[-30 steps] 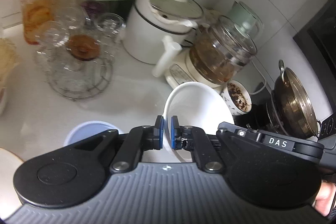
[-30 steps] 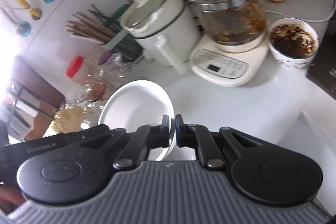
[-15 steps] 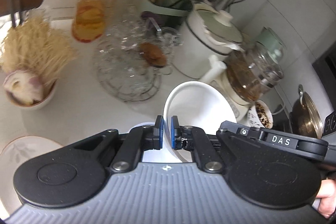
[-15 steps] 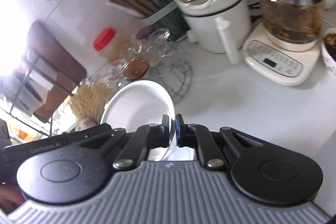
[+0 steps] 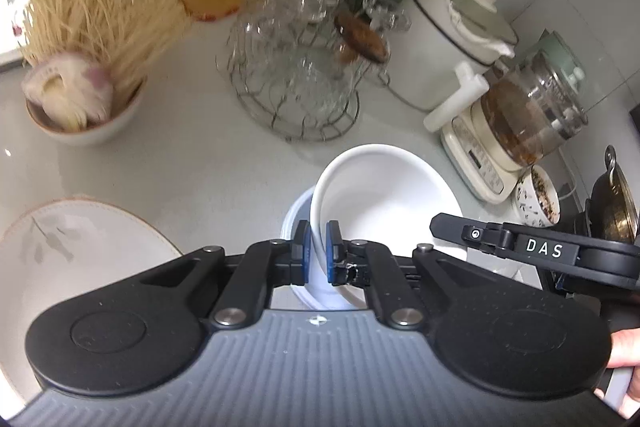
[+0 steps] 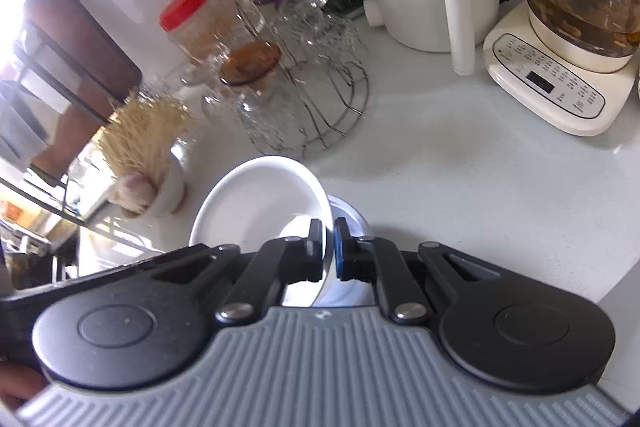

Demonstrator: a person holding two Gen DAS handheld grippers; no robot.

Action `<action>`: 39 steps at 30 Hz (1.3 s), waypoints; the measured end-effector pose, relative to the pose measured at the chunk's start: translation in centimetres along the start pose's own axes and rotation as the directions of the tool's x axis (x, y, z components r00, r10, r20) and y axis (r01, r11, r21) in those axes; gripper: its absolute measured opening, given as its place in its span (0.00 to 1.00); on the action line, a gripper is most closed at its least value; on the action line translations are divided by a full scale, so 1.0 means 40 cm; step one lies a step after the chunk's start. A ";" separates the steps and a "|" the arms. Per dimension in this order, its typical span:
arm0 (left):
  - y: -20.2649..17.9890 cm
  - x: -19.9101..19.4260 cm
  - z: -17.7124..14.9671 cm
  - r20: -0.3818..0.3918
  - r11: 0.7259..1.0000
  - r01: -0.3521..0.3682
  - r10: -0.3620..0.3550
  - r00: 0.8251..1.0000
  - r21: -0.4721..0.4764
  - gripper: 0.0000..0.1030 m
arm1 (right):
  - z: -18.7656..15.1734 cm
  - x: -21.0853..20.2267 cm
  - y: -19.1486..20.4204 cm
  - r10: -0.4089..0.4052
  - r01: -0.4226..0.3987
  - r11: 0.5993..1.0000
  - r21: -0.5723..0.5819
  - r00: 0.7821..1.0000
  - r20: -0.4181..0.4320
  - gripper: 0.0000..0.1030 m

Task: Organize plates and bowls
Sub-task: 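Lift the white bowl with both grippers and carry it over the blue bowls, then lower the white bowl into the blue bowls and open both grippers, then close both grippers on the rim of the nested white and blue bowls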

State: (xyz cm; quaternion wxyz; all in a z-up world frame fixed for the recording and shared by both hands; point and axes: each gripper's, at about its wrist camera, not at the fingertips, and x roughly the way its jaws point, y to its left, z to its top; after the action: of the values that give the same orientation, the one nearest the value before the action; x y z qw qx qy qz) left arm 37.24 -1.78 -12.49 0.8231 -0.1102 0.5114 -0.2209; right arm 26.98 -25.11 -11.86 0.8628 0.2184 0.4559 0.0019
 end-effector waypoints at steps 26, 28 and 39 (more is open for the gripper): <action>-0.004 0.040 0.009 -0.039 1.000 -0.018 0.017 0.999 -0.024 0.35 | 0.019 0.012 -0.055 -0.010 0.008 0.995 0.096 1.000 0.022 0.52; -0.007 0.044 0.011 -0.040 1.000 -0.024 0.023 0.999 -0.020 0.38 | 0.018 0.013 -0.066 -0.013 0.009 0.993 0.114 0.999 0.029 0.61; -0.007 0.091 0.007 -0.060 0.999 -0.031 0.029 0.998 -0.034 0.50 | -0.002 0.076 -0.122 0.023 -0.019 0.984 0.177 1.000 -0.019 0.60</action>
State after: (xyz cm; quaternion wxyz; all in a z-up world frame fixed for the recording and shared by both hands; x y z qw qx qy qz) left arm 38.79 -3.76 -15.12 0.8086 -0.1102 0.5411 -0.2030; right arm 27.74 -28.90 -16.14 0.8352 0.2990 0.4608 -0.0271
